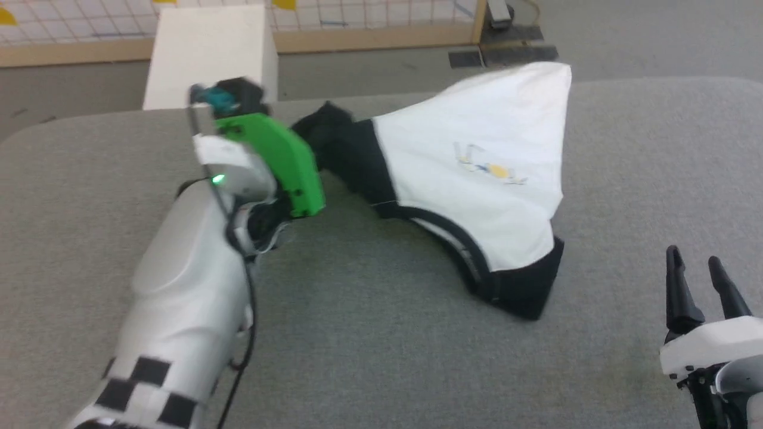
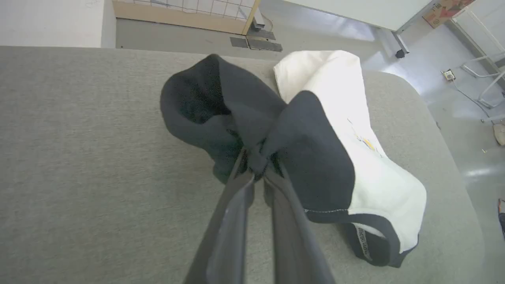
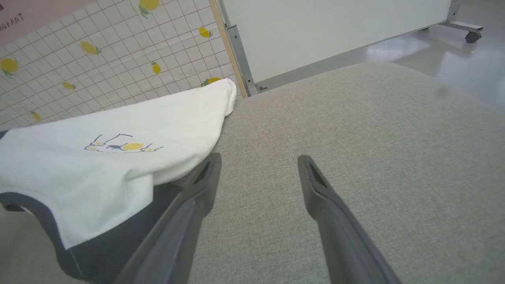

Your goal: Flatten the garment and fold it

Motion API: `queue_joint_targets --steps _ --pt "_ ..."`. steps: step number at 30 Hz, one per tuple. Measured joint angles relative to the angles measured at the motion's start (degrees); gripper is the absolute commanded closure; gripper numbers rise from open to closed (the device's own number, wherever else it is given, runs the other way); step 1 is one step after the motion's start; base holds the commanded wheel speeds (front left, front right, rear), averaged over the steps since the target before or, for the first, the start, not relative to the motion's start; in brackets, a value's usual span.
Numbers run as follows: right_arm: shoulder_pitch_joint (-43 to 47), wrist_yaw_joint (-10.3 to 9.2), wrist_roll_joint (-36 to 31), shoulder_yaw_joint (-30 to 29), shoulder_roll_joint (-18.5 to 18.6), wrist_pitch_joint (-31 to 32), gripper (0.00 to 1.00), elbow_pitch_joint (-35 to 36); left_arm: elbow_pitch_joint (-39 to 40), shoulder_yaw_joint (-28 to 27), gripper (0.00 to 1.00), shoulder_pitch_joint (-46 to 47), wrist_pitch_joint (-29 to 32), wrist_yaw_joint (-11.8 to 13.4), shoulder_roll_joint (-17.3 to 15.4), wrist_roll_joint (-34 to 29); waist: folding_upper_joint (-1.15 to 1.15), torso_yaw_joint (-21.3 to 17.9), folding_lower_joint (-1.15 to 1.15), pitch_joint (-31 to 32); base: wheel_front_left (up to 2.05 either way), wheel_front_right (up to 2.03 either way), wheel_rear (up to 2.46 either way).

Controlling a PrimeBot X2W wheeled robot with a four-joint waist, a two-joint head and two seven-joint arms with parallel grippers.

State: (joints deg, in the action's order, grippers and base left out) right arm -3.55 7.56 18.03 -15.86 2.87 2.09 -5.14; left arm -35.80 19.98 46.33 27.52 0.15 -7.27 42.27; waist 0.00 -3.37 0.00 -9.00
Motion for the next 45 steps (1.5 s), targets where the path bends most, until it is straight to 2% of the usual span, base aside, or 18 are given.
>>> queue_joint_targets --steps 5,8,13,16,17,18,19,22,27,30,34,37,41,45 --pt "1.5 0.00 0.0 0.6 0.1 0.5 0.00 -0.1 7.6 -4.3 1.00 -10.9 0.5 5.8 -6.5 1.2 0.00 3.4 0.00 2.7 0.00 0.00 0.00" --pt "2.0 0.00 0.0 1.3 0.0 0.9 0.00 -0.1 12.3 -6.8 1.00 -19.1 1.2 9.7 -8.7 2.9 0.00 5.6 0.00 3.8 0.00 0.00 0.00" --pt "2.3 0.00 0.1 2.2 0.0 1.3 0.00 -0.4 17.5 -9.4 1.00 -33.3 2.8 14.0 -8.1 6.7 0.00 8.8 0.00 5.3 0.00 0.00 0.00" --pt "2.4 0.00 0.1 2.5 0.0 1.4 0.00 -0.4 19.2 -10.3 1.00 -39.0 3.0 15.0 -6.9 8.6 0.00 10.0 0.00 6.0 0.00 0.00 0.00" --pt "2.4 0.00 0.1 2.5 0.0 1.5 0.00 -0.4 20.0 -10.5 0.95 -39.7 2.7 15.1 -6.7 8.9 0.00 10.3 0.00 6.2 0.00 0.00 0.00" --pt "2.4 0.00 0.1 2.5 0.0 1.5 0.00 -0.4 21.0 -10.9 0.78 -40.1 2.1 15.1 -6.3 9.5 0.00 10.5 0.00 6.3 0.00 0.00 0.00" --pt "2.4 0.00 0.1 2.5 0.0 1.5 0.00 -0.4 21.9 -11.3 0.00 -40.2 1.2 15.0 -6.1 9.5 0.00 10.7 0.00 6.5 0.00 0.00 0.00" --pt "2.4 0.00 0.1 2.7 0.0 1.9 0.00 -0.4 24.9 -13.7 0.00 -39.9 -4.1 13.9 -5.9 9.3 0.00 11.1 0.00 6.8 0.00 0.00 0.00" --pt "2.4 0.00 0.0 2.7 0.0 2.6 0.00 -0.3 29.3 -17.4 0.00 -39.1 -16.4 8.8 -6.2 7.6 0.00 11.1 0.00 7.4 0.00 0.00 0.00" --pt "2.4 0.00 -1.4 2.8 0.0 4.0 0.00 0.3 30.5 -17.2 0.00 -39.2 -26.0 6.2 -8.2 1.2 0.00 11.1 0.00 7.6 0.00 0.00 0.00" --pt "2.3 0.00 -1.5 3.4 0.0 7.1 0.00 1.4 30.6 -16.4 0.00 -39.3 -37.5 5.0 -9.9 -6.6 0.00 11.1 0.00 7.1 0.00 0.00 0.00" --pt "1.7 -0.01 -2.3 4.6 0.0 11.6 0.00 2.6 30.5 -14.9 0.00 -39.4 -40.8 3.9 -9.8 -10.5 -0.01 11.3 0.00 6.5 0.00 0.00 0.00" --pt "-1.6 0.00 -3.7 7.7 0.1 19.4 0.00 4.2 30.5 -12.0 0.00 -39.4 -41.8 2.9 -10.1 -16.4 0.00 11.5 0.00 5.4 0.00 0.00 0.00" --pt "-6.7 0.00 -5.1 12.1 2.0 30.1 0.00 4.3 30.4 -11.0 0.00 -39.4 -42.1 2.4 -8.8 -19.1 0.00 11.8 0.00 3.8 0.00 0.00 0.00"
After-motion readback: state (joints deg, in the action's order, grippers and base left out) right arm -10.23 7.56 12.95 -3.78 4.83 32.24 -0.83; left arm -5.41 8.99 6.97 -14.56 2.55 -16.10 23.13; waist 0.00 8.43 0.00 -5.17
